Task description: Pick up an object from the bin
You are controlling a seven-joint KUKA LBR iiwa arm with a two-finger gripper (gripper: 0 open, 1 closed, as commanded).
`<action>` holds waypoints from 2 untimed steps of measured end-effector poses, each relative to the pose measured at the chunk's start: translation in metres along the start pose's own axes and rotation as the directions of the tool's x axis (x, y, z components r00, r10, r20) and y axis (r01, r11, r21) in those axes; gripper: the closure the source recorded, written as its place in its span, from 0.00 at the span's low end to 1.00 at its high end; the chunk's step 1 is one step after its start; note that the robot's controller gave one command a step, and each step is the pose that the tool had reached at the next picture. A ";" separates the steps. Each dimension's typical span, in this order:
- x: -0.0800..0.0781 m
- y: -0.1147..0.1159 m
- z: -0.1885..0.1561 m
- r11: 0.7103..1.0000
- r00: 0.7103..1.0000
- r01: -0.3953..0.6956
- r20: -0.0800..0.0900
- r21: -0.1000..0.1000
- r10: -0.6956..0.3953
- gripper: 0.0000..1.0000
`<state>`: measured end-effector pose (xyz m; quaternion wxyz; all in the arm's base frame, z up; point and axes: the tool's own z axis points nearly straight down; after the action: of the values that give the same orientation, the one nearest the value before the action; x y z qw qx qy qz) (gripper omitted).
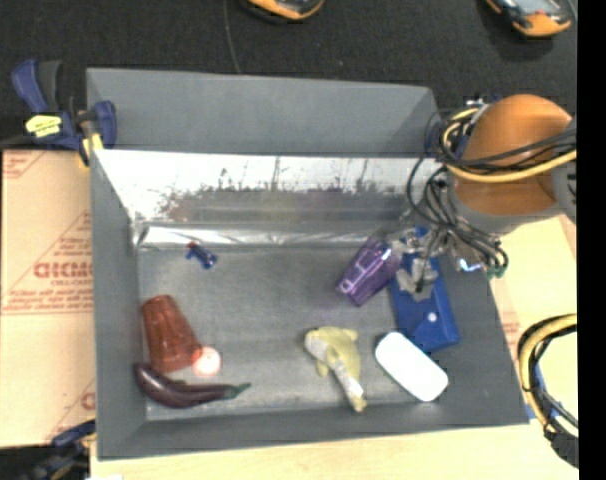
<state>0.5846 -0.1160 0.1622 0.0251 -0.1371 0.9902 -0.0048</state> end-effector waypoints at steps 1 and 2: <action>-0.033 0.058 0.030 0.996 0.996 0.084 0.001 0.001 -0.084 1.00; -0.031 0.069 0.057 0.992 0.992 0.129 0.007 0.000 -0.129 1.00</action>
Offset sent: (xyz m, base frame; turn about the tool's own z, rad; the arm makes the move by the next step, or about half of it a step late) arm 0.0092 0.0569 -0.0704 -0.1341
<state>0.5984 -0.0411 0.1051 0.0282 -0.2008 0.9792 -0.0059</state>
